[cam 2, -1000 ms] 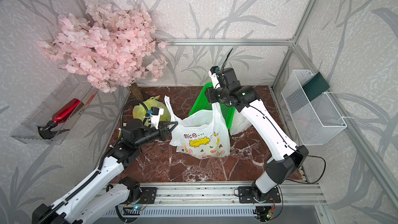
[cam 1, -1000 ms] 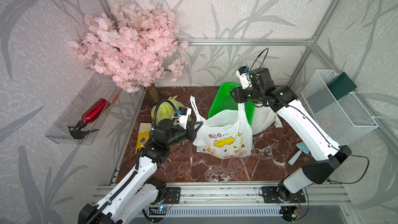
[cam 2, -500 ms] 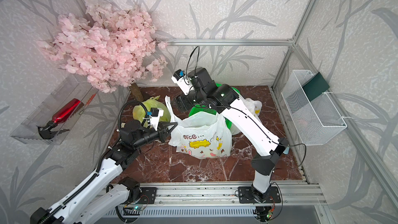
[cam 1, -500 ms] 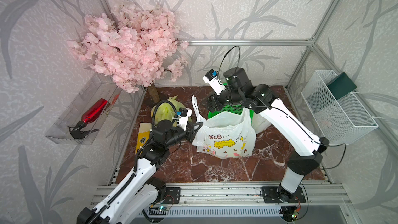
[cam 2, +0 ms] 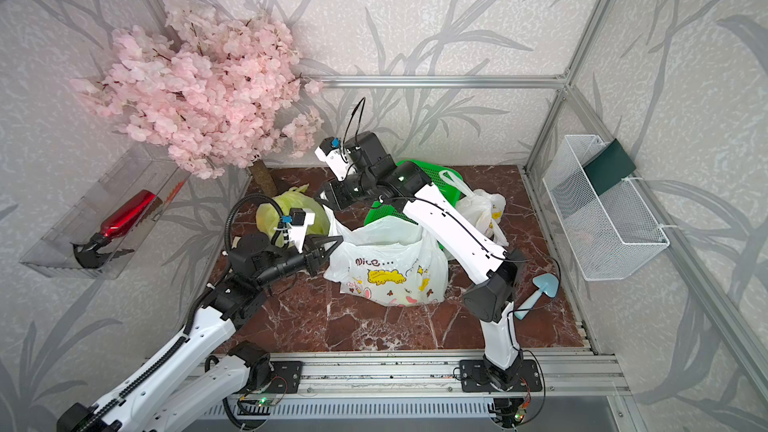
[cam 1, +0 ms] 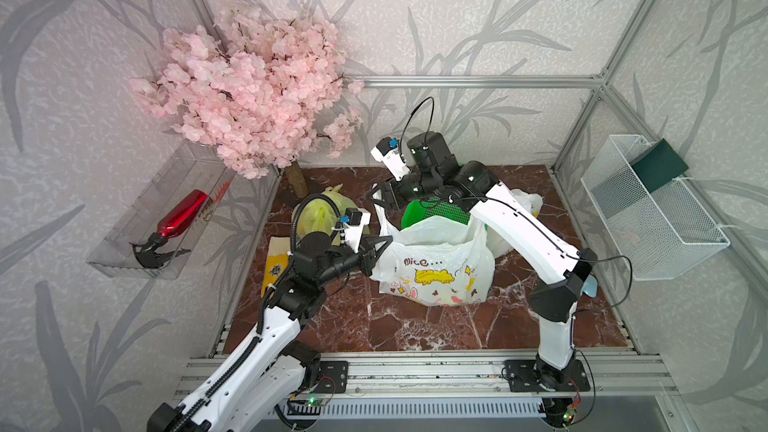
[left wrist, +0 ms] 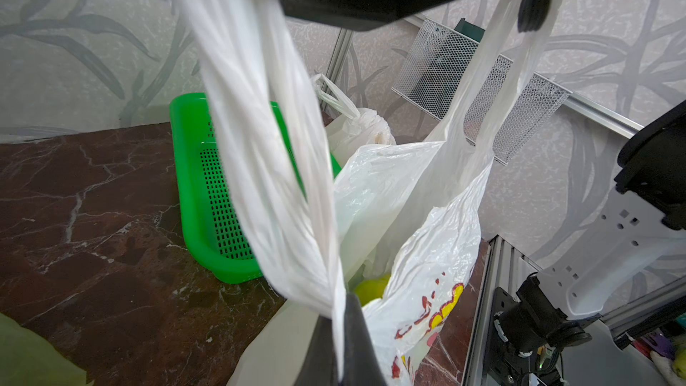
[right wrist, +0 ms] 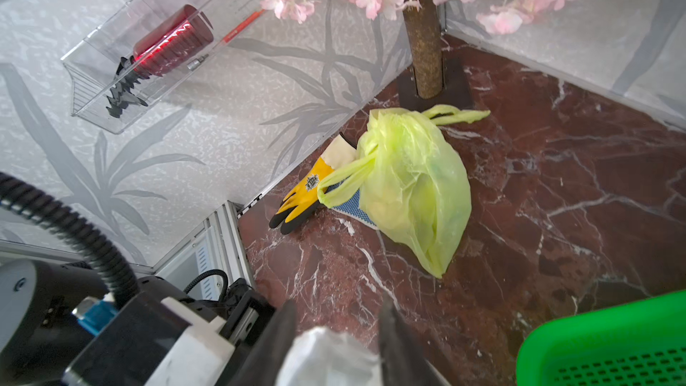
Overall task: Place the pears into plastic bags & tie knots
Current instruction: Tie the plastic bag at the center of the board.
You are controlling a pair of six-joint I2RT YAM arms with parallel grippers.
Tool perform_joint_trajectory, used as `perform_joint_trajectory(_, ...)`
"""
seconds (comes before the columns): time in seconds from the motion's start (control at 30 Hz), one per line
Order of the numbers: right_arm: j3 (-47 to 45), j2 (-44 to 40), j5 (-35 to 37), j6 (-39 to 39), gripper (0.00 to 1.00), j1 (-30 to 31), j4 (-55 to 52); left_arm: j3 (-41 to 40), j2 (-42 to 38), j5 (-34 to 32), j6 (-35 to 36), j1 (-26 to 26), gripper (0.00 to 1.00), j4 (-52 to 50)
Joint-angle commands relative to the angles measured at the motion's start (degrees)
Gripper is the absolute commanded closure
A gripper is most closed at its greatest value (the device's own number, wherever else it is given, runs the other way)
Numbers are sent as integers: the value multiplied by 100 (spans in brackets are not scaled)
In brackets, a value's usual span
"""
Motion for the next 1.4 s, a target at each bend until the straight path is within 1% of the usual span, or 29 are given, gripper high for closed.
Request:
perform_joint_trajectory(0.0,-27,-127,-368,282,83,33,510,-146,-248,-356,164,26,92,193)
perform_joint_trajectory(0.07,-92,-198,-451,358,87,41,570,-176,-289,-569,131,80,74,305)
perform_joint_trajectory(0.13,-184,-275,-492,412,89,50,626,-131,-189,-528,72,111,58,484)
perform_joint_trajectory(0.27,-510,-452,-625,577,91,59,900,29,97,-272,50,131,37,999)
perform_joint_trajectory(0.33,-616,-527,-670,631,92,59,981,53,227,-187,107,137,34,1390)
perform_joint_trajectory(0.4,-730,-598,-751,705,93,57,1086,69,405,-271,190,173,33,1693)
perform_joint_trajectory(0.57,-894,-734,-964,849,94,50,1261,22,740,-237,-85,296,37,2474)
perform_joint_trajectory(0.6,-926,-760,-986,872,93,41,1298,1,780,-203,-136,296,40,2636)
perform_joint_trajectory(0.67,-1003,-791,-1042,937,93,0,1379,-10,854,-31,-189,296,47,2876)
perform_joint_trajectory(0.73,-1079,-827,-1107,1009,90,-53,1458,-9,904,121,-298,296,59,3035)
perform_joint_trajectory(0.8,-1108,-861,-1145,986,82,-105,1420,-26,905,140,-378,287,76,3125)
perform_joint_trajectory(0.83,-1113,-899,-1159,951,78,-129,1377,-31,898,142,-381,287,82,3125)
perform_joint_trajectory(0.87,-1075,-942,-1171,873,71,-169,1285,-27,879,141,-360,288,88,3061)
perform_joint_trajectory(0.9,-1057,-1009,-1164,786,64,-229,1168,-17,864,121,-315,287,93,2958)
perform_joint_trajectory(0.97,-1095,-1215,-1139,632,53,-383,1021,44,841,-56,-190,287,100,2541)
perform_joint_trajectory(1.07,-1407,-1777,-1191,516,44,-724,985,260,845,-551,139,287,100,1544)
perform_joint_trajectory(1.17,-1855,-2356,-1324,467,40,-1045,1051,444,928,-1121,324,298,100,869)
perform_joint_trajectory(1.27,-2390,-2974,-1292,363,39,-1352,1116,714,1117,-1412,389,352,100,384)
perform_joint_trajectory(1.33,-3029,-3518,-1261,453,41,-1643,1425,927,1271,-1451,313,432,100,103)
perform_joint_trajectory(1.37,-3523,-3856,-1355,630,43,-1854,1823,1062,1360,-1430,249,497,100,-55)
